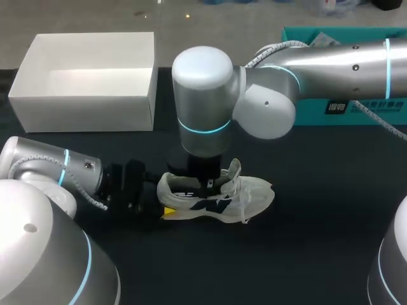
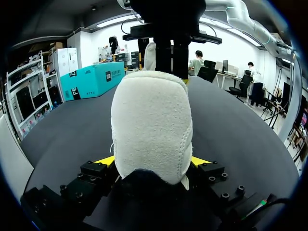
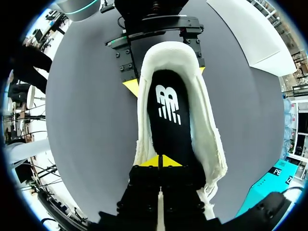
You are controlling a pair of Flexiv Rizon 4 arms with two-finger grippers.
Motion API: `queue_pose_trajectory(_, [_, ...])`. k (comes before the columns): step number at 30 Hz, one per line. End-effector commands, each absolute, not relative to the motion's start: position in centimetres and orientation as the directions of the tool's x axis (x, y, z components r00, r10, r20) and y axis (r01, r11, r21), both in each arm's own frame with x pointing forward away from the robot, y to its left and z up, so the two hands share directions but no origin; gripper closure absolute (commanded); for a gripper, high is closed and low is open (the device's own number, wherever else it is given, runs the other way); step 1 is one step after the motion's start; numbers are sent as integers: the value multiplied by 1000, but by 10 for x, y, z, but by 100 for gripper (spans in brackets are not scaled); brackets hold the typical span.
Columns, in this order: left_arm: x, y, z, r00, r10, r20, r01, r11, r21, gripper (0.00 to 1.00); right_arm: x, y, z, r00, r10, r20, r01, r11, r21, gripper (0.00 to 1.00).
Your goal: Take the shoe out of the shoebox, open the shoe tongue, remove and reinsert the insole, then place the shoe into the shoebox
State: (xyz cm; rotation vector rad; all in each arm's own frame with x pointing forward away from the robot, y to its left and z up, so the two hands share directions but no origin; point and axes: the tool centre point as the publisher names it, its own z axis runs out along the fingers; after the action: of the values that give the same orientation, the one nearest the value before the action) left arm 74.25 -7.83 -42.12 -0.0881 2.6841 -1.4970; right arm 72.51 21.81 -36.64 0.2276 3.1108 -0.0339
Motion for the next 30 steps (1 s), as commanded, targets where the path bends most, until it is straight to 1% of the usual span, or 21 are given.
queue_pose_trajectory(1, [742, -77, -421, -996, -84, -32, -17, 524, -852, 100, 734, 227, -378, -990, 138, -10, 138, 990, -27, 100])
queue_pose_trajectory(9, [742, -77, -421, -996, -84, -32, -17, 524, -852, 100, 755, 235, -392, -992, 125, 2, 125, 992, -27, 100])
queue_pose_trajectory(15, [742, -77, -421, -996, -84, -32, -17, 524, -852, 100, 758, 234, -394, -992, 123, 0, 123, 992, -28, 100])
queue_pose_trajectory(20, [742, -77, -421, -996, -84, -32, -17, 524, -852, 100, 761, 229, -397, -988, 152, -30, 152, 988, -28, 100])
queue_pose_trajectory(21, [742, -77, -421, -996, -84, -32, -17, 524, -852, 100, 762, 228, -397, -988, 152, -33, 153, 988, -31, 95])
queue_pose_trajectory(22, [742, -77, -421, -996, -84, -32, -17, 524, -852, 100, 762, 227, -396, -987, 155, -49, 156, 987, -27, 82])
queue_pose_trajectory(23, [742, -77, -421, -996, -84, -32, -17, 524, -852, 100, 763, 227, -395, -987, 156, -49, 157, 987, -23, 74])
queue_pose_trajectory(26, [742, -77, -421, -996, -84, -32, -17, 524, -852, 100, 764, 227, -392, -986, 153, -66, 155, 988, -18, 62])
queue_pose_trajectory(30, [742, -77, -421, -996, -84, -32, -17, 524, -852, 100, 766, 227, -393, -987, 148, -66, 149, 989, -13, 56])
